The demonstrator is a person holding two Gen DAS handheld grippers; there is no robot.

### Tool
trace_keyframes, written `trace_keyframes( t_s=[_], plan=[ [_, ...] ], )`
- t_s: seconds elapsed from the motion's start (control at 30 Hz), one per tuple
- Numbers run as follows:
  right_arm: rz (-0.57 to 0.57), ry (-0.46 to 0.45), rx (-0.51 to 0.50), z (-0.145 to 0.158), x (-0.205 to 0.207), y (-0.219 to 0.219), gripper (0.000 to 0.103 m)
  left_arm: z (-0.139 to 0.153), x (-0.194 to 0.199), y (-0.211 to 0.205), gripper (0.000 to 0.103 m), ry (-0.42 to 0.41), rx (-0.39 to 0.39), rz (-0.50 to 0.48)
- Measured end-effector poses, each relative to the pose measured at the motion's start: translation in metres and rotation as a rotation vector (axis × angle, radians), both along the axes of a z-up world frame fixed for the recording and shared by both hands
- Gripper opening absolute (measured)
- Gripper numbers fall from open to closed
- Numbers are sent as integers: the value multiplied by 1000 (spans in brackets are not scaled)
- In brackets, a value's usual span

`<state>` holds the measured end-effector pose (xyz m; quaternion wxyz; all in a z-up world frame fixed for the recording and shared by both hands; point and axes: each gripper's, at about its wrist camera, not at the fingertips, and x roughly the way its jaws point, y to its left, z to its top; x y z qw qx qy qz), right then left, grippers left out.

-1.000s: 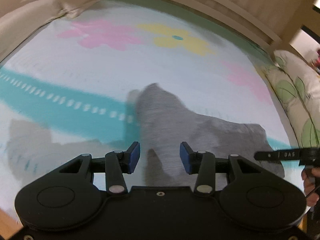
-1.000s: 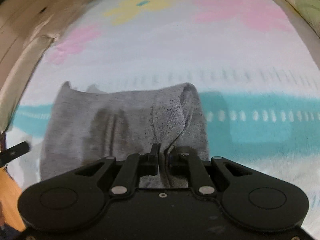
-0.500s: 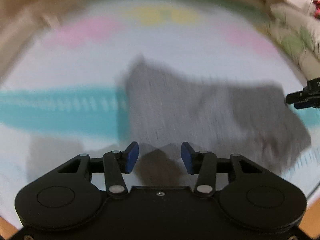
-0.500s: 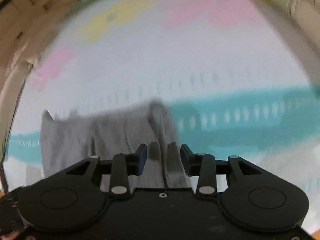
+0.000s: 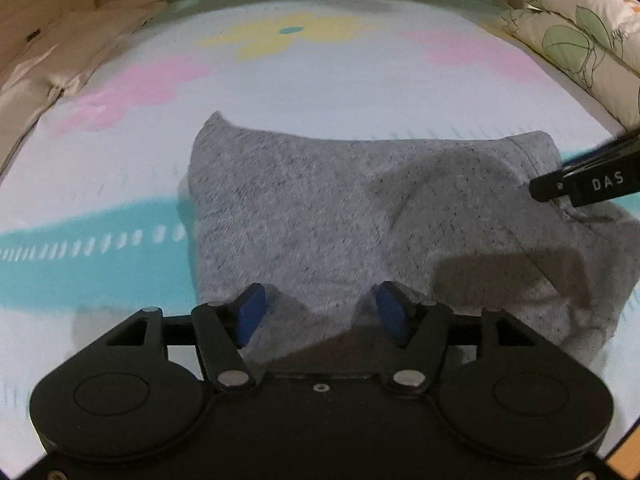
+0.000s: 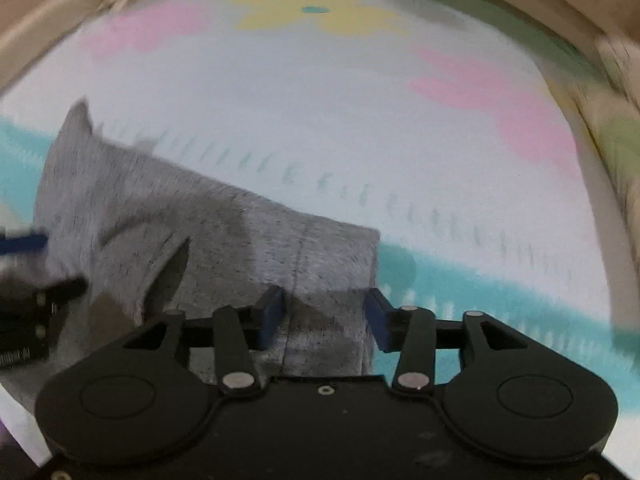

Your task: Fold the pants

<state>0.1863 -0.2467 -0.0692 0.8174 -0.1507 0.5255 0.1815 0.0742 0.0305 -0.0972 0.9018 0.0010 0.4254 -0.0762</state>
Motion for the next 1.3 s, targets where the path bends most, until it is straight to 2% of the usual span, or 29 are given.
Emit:
trace_keyframes(
  t_s=[0.07, 0.2, 0.33, 0.4, 0.47, 0.5, 0.53, 0.57, 0.67, 0.8, 0.87, 0.9, 0.93, 0.97, 1.0, 1.03, 1.07, 1.17, 1.23, 1.3],
  plan=[
    [-54, 27, 42, 0, -1, -7, 50, 0, -6, 13, 70, 5, -31, 29],
    [-89, 85, 82, -1, -4, -27, 55, 0, -16, 38, 70, -7, -119, 109],
    [-161, 139, 144, -7, -13, -36, 60, 1, -31, 49, 70, -13, -109, 134],
    [-208, 182, 194, -16, -14, -49, 62, -6, -22, 47, 72, 0, -136, 147],
    [-247, 236, 248, -24, -9, -60, 65, -15, -16, 61, 78, 46, -234, 197],
    [-264, 265, 278, -31, -5, -67, 67, -22, -13, 72, 81, 73, -309, 236],
    [-282, 290, 311, -35, -2, -74, 71, -26, -12, 80, 81, 68, -370, 258],
    [-289, 309, 339, -40, 1, -78, 73, -26, -10, 84, 82, 60, -391, 263],
    [-248, 331, 373, -42, 6, -85, 76, -25, 0, 82, 84, 58, -368, 230],
    [-198, 295, 400, -41, 5, -86, 77, -30, 4, 71, 101, 26, -338, 157],
    [-188, 277, 432, -42, 1, -85, 72, -31, 7, 69, 100, 29, -332, 128],
    [-171, 270, 442, -39, -4, -84, 55, -30, 9, 69, 95, 43, -334, 125],
    [-156, 266, 448, -38, -6, -77, 38, -26, 12, 68, 82, 56, -356, 120],
    [-152, 264, 453, -36, -8, -74, 35, -22, 13, 71, 47, 58, -420, 82],
    [-141, 248, 445, -28, -15, -70, 31, -18, 14, 73, 40, 64, -455, 90],
    [-112, 227, 418, -25, -12, -62, 30, -13, 12, 73, 29, 47, -451, 123],
    [-77, 200, 379, -19, -16, -55, 30, -8, 9, 71, 25, 24, -435, 124],
    [-8, 124, 327, 10, -22, -40, 28, 13, -1, 53, 22, -72, -286, 59],
    [2, 94, 358, 28, -21, -37, 28, 30, -6, 46, 22, -146, -262, 38],
    [10, 44, 373, 49, -15, -27, 28, 47, 2, 48, 22, -178, -254, 59]
  ],
)
